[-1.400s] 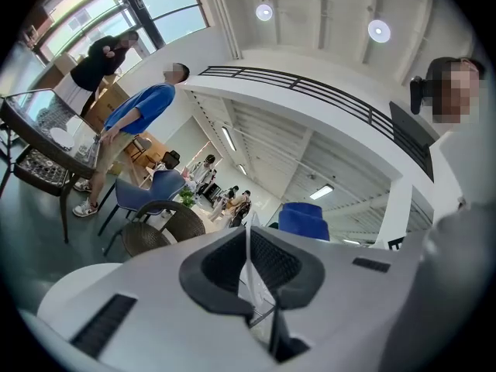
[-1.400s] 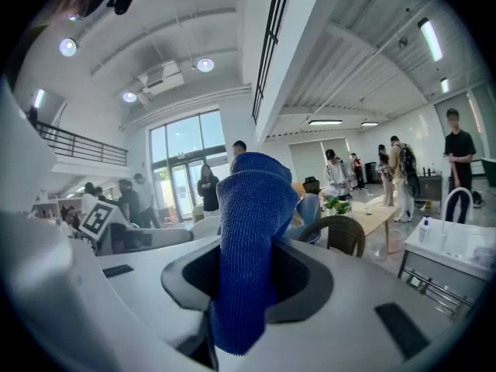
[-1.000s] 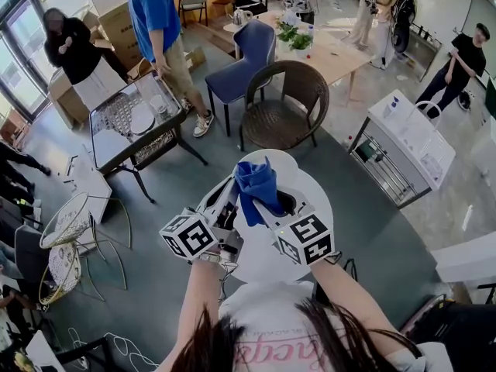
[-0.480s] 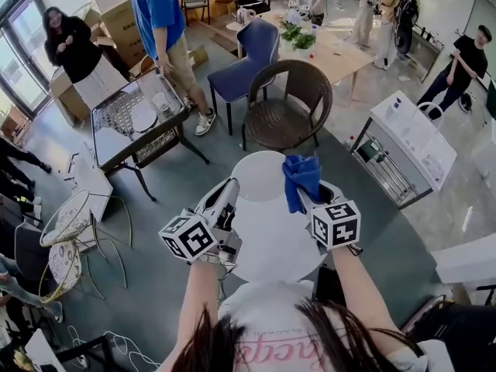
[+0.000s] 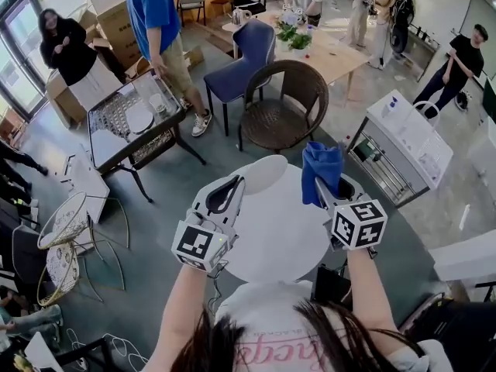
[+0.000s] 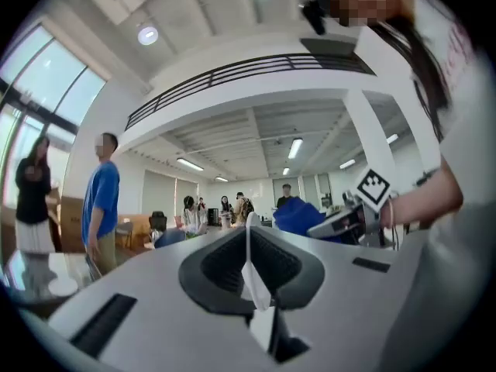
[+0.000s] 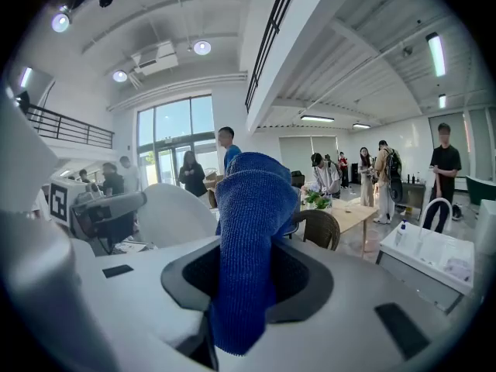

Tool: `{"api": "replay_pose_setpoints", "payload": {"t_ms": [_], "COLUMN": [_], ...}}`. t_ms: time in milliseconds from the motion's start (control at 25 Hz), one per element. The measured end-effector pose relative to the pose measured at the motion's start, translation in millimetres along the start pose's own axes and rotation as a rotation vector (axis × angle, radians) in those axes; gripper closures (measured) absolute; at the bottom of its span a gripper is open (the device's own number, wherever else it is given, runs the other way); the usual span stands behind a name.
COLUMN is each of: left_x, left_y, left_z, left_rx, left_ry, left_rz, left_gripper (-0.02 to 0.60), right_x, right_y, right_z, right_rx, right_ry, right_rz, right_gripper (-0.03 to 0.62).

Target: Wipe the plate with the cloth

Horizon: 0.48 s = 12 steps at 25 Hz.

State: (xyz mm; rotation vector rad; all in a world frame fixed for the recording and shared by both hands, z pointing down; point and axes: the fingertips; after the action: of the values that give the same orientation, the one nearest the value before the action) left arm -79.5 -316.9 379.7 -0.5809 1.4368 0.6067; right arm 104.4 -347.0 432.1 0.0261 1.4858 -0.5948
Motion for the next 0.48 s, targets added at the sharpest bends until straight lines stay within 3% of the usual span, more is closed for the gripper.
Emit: {"api": "replay_pose_setpoints", "payload": {"t_ms": [160, 280, 480], "left_x": [9, 3, 0], "left_y": [0, 1, 0], "left_z": [13, 25, 44], "left_rx": [0.002, 0.003, -0.026], "left_ry": [-0.369, -0.567, -0.939], "left_rz": [-0.060, -0.096, -0.075], "left_gripper": [0.561, 0.561, 0.561], "right_x": [21, 32, 45], "right_y": [9, 14, 17], "right_z": [-3, -10, -23], "right_rx": [0.012, 0.046, 0.146], "right_ry": [0.016, 0.031, 0.104], "right_rz": [0.048, 0.072, 0.092], "right_gripper": [0.462, 0.462, 0.462]}}
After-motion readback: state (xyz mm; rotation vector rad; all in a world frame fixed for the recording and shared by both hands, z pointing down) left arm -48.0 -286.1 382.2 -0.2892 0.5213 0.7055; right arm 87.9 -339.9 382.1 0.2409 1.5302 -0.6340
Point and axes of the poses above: the fingertips, and each gripper's own axes: y backward along the fingers, z to its right, x out of its top, and after that the axes turned 6 degrees about -x, right-handed
